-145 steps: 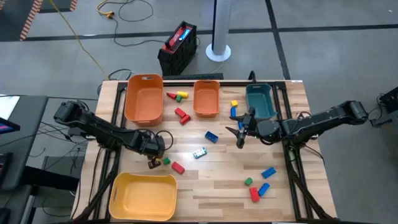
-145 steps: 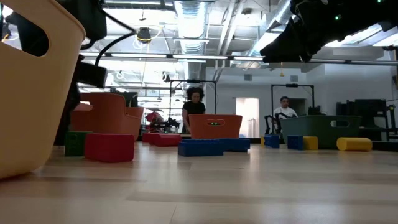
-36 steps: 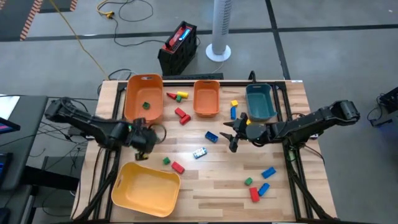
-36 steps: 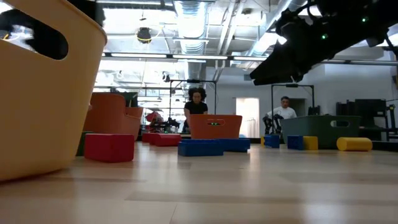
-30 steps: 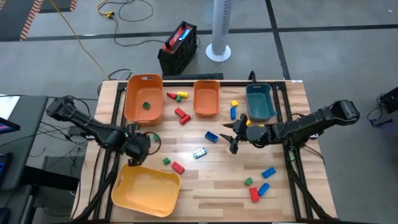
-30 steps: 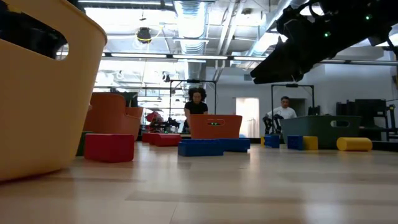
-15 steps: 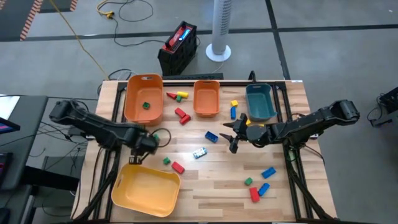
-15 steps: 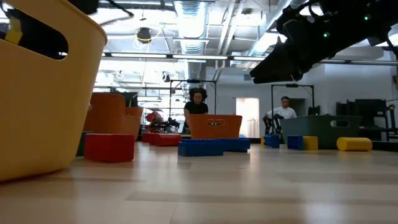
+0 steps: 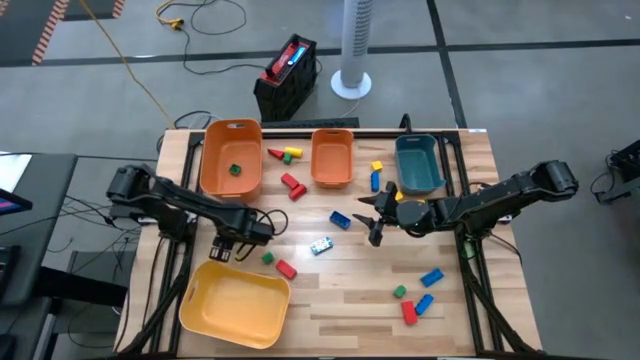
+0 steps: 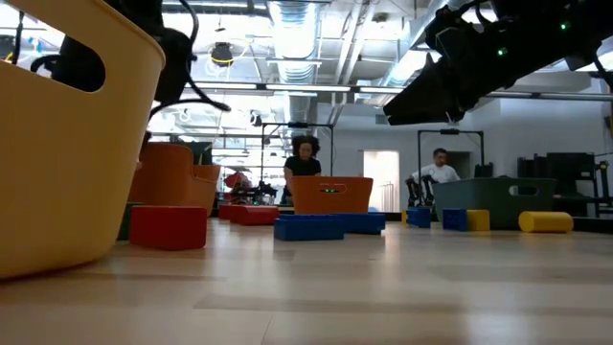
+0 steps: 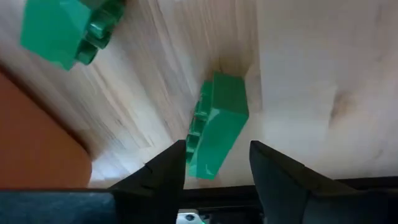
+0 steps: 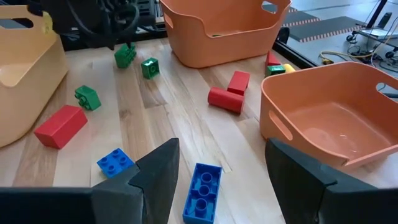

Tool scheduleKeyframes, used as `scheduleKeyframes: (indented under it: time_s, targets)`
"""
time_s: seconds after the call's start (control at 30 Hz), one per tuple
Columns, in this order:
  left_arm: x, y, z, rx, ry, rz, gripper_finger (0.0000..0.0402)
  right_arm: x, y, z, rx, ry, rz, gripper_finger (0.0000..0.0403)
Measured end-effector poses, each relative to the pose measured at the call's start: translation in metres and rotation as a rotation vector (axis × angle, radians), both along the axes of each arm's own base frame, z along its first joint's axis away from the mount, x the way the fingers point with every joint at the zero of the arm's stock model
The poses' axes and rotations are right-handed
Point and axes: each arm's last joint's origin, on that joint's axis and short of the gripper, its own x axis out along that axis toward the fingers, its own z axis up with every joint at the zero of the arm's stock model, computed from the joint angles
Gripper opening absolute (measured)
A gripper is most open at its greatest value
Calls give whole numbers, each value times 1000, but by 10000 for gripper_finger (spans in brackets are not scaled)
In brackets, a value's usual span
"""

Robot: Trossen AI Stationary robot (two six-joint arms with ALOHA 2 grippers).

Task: Sort blocks
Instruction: Put the green game piece into the left orange bin

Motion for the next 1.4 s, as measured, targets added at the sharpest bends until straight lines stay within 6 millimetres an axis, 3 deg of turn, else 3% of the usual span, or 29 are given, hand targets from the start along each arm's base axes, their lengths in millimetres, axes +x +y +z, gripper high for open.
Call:
scheduleKeyframes:
  time_s: [0.13, 0.3, 0.43, 0.63, 0.83, 0.97, 1.17, 1.27, 1.4]
  targets:
    - [4, 0, -10, 24, 41, -31, 199, 0, 0, 0, 0, 0, 0, 249]
    - [10, -1, -20, 1, 52, -70, 199, 0, 0, 0, 1, 0, 0, 249]
    - [13, -2, -24, -18, 45, -86, 172, 0, 0, 0, 0, 0, 0, 249]
    - [12, 2, -24, -43, 55, -61, 84, 0, 0, 0, 1, -1, 0, 249]
    - [11, 13, -17, -55, 37, -28, 83, -1, 5, 0, 2, 1, 25, 249]
    - [15, 23, 11, -108, -142, 24, 83, -1, 4, 1, 23, -2, 60, 249]
    - [6, 58, 93, -108, -712, 146, 83, -5, -18, 14, -2, -33, 55, 249]
    - [-15, 73, 127, -17, -992, 188, 83, -11, -27, 23, -52, -52, 52, 249]
    - [-38, 87, 151, 255, -1188, 237, 83, -19, -41, 36, -179, -69, 36, 249]
